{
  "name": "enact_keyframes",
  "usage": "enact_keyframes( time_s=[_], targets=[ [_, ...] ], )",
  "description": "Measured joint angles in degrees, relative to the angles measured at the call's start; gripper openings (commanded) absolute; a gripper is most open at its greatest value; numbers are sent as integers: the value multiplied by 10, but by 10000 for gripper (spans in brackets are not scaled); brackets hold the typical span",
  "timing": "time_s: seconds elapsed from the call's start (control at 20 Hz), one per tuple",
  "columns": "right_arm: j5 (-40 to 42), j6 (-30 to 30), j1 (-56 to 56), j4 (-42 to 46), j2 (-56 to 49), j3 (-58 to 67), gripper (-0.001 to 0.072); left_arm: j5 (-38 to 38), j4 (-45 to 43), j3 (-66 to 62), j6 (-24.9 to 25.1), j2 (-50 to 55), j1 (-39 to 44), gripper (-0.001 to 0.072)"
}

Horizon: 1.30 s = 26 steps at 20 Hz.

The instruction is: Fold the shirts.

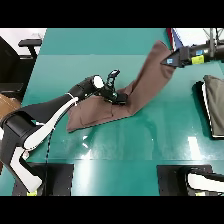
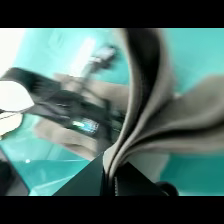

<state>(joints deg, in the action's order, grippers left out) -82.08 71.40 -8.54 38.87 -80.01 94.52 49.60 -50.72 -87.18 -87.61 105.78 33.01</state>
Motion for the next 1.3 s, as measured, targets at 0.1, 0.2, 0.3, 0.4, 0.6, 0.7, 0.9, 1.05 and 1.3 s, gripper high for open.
enact_keyframes(
  time_s=[0.1,0.2,0.3,0.4,0.6,0.7,0.9,1.05,1.3],
  targets=[
    [12,5,-39,-1,3,14,22,0,0,-2,0,3,1,27],
    [29,7,-78,-3,5,21,22,-5,0,-4,0,4,1,26],
    [49,11,-114,-3,5,25,22,-3,-2,-4,0,-2,-7,26],
    [69,11,-149,-3,6,27,22,4,-15,-4,0,-26,-32,27],
    [121,12,-236,-3,-11,29,23,48,-78,-5,0,-133,-126,27],
    [162,12,-295,-4,-38,29,76,64,-113,-5,0,-200,-181,27],
    [253,-13,-409,-26,-117,30,562,81,-175,-5,0,-331,-284,28],
    [255,-24,-444,-33,-162,29,548,91,-195,-5,2,-395,-335,28],
    [189,-12,-402,52,-154,-11,548,119,-207,-4,2,-430,-364,28]
  ],
)
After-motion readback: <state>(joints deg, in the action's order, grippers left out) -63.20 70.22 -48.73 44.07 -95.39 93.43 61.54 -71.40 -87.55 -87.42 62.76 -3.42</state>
